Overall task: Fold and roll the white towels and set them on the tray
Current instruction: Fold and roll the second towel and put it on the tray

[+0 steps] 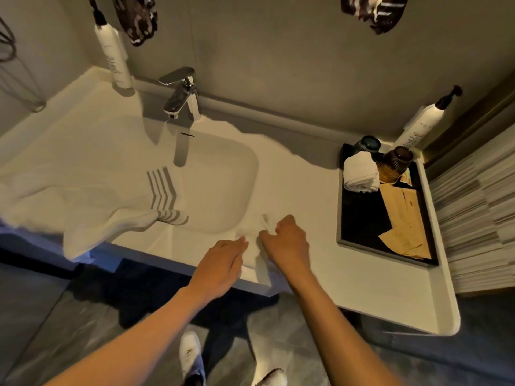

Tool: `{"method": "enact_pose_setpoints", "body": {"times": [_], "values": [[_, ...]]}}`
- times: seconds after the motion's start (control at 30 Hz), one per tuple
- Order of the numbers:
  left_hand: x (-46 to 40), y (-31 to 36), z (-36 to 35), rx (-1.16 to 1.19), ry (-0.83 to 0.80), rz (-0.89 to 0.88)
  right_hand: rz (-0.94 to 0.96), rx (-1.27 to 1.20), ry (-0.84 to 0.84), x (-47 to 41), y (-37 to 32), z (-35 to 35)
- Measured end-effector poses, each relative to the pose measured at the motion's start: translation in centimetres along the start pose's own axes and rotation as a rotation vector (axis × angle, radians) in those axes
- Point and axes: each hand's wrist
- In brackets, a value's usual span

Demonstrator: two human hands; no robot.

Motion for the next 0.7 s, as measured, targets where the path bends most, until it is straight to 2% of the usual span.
{"method": "enact_pose_setpoints", "body": {"times": [0.1,0.17,0.23,0.3,0.4,0.5,0.6,0.63,0.7], "values": [[-0.7,-0.3,1.3,0.386,-0.022,0.169,0.004,-0.032,-0.046,0.2,0.0,-4.3],[-1.4,-0.5,1.9,0.644,0.027,0.33,-0.019,0.035,-0.077,0.4,0.8,-6.3],[-1.7,-0.7,2.3,0.771,0.109,0.437,-0.002,0.099,-0.079,0.7,1.8,-7.4],[-1.3,-0.9,2.3,0.57,0.163,0.357,0.04,0.062,-0.076,0.8,2.3,-7.6],[-0.5,-1.3,0.7,0.061,0.214,-0.026,0.059,-0.065,-0.164,0.9,2.3,-6.4],[-0.5,-1.2,-0.7,-0.198,0.196,-0.209,0.134,-0.051,-0.15,0.6,3.0,-4.0],[-0.5,-1.4,-1.6,-0.327,0.151,-0.212,0.484,0.306,0.06,0.2,5.9,-2.9],[-0.3,-1.7,-1.9,-0.338,0.125,-0.203,0.538,0.434,0.048,0.1,7.1,-3.1],[0.2,-2.2,-2.2,-0.363,0.104,-0.196,0.477,0.582,-0.07,0.0,9.2,-3.5]]}}
Point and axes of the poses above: each hand's wrist, its own x-axis away from the middle knuckle, its own z-axis out of the back of the hand, y = z × x, and after that the axes turned 11 degrees about -x, right-handed
